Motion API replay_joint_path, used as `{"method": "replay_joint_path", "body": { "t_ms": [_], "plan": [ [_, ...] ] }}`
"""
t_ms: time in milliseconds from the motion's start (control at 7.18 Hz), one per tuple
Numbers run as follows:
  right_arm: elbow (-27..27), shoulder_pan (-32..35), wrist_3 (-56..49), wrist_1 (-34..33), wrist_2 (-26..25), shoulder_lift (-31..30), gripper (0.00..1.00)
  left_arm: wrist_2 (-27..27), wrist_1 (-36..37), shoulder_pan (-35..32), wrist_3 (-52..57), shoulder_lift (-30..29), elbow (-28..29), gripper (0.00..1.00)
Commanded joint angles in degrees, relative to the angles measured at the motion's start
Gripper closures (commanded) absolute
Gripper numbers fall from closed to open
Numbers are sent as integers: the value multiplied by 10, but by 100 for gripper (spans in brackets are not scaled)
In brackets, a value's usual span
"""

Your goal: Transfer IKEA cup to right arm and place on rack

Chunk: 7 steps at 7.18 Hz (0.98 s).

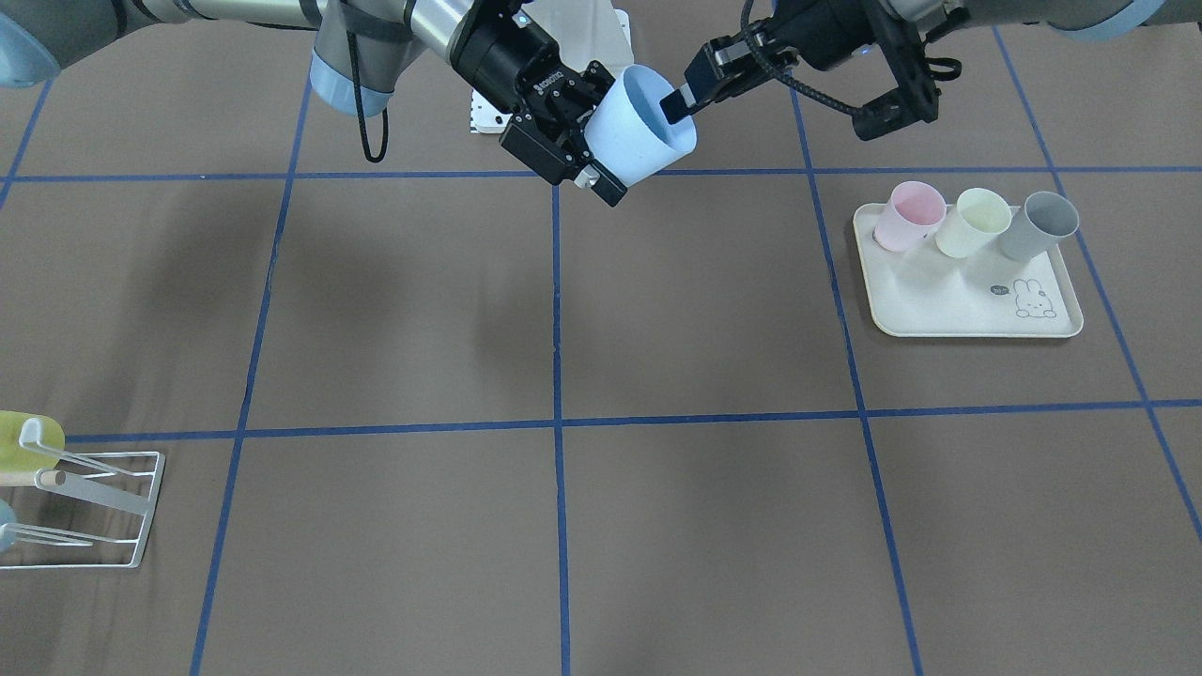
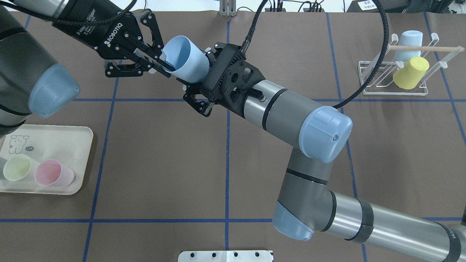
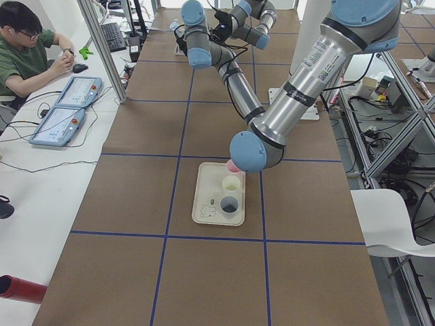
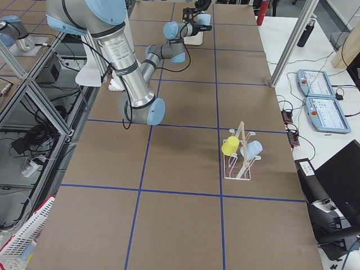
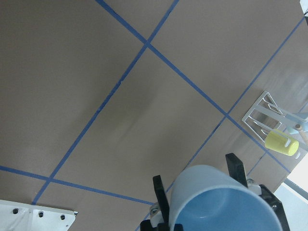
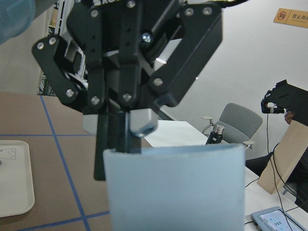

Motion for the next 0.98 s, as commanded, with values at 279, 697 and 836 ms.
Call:
{"method": "replay_joint_path", "body": {
  "t_ms": [279, 697, 836],
  "plan": [
    [0, 0, -1, -1, -1, -8, 40, 0, -1, -22, 1, -17, 7, 0],
    [13, 2, 7, -4, -7, -28, 46, -5, 0, -50, 28, -11, 17, 0],
    [15, 4, 13, -10, -7, -42, 54, -7, 0, -50, 58, 3, 17, 0]
  ]
}}
